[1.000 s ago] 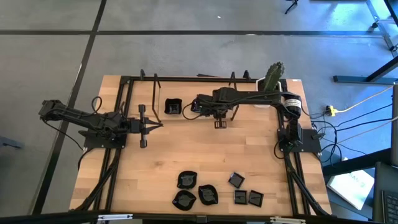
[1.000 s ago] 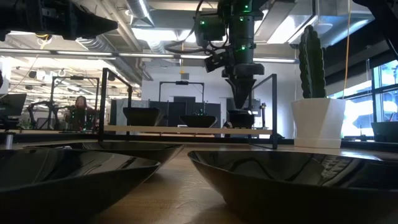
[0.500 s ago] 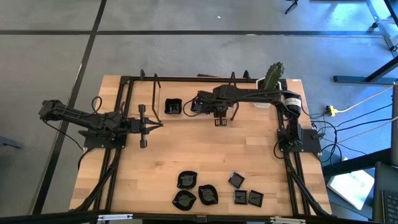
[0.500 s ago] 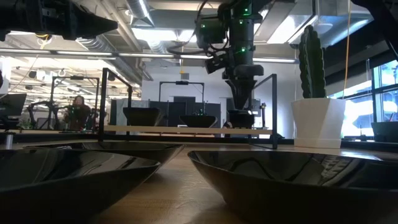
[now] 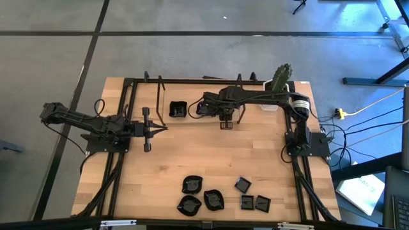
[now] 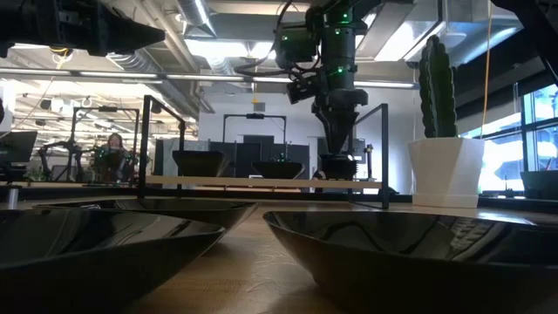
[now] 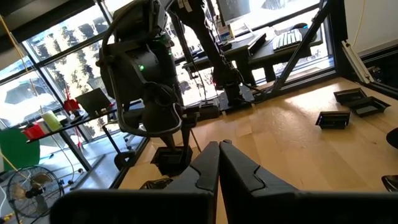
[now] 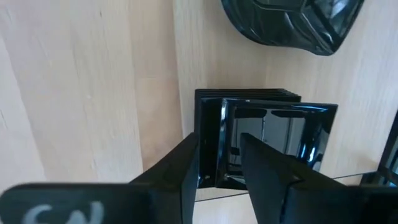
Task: Pick & Place Mini shaped plates
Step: Stack the square plate on the top of the square plate on the shelf
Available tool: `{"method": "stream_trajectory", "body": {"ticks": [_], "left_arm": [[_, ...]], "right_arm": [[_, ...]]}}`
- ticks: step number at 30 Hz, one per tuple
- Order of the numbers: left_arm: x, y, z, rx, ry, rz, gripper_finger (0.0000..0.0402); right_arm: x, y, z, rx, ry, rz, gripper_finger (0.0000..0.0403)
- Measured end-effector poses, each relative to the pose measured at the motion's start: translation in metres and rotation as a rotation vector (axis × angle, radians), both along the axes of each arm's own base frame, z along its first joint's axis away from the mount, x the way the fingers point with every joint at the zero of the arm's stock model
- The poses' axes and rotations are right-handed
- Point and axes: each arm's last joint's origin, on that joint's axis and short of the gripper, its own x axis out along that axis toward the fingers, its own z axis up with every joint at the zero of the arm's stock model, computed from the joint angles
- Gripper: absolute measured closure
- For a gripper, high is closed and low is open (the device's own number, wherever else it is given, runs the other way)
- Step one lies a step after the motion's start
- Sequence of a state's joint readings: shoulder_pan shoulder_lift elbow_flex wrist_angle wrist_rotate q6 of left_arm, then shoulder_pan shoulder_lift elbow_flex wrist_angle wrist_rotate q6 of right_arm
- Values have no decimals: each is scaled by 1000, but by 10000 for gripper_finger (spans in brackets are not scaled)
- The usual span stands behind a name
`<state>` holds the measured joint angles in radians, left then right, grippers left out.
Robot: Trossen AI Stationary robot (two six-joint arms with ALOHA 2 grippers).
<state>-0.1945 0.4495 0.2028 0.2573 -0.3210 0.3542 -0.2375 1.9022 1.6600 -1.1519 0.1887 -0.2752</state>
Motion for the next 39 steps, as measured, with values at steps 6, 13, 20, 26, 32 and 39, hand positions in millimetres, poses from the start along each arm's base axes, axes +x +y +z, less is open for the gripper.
{"method": "stream_trajectory", "body": {"ticks": [6,13,20,26,32,39], "left_arm": [[0,0,0,0,0,0,396],[0,0,0,0,0,0,396],[0,0,0,0,-1,0,395],[0,0,0,0,0,0,395],[0,0,0,5,0,0,397],[0,0,0,7,1,0,395]], "right_arm": [[5,-1,-11,5,30,5,285],[12,-4,-26,-25,70,26,285],[12,-5,-25,-40,76,24,285],[11,-4,-25,-34,88,34,285],[10,-4,-25,-27,103,36,285],[6,-2,-22,14,110,41,286]]}}
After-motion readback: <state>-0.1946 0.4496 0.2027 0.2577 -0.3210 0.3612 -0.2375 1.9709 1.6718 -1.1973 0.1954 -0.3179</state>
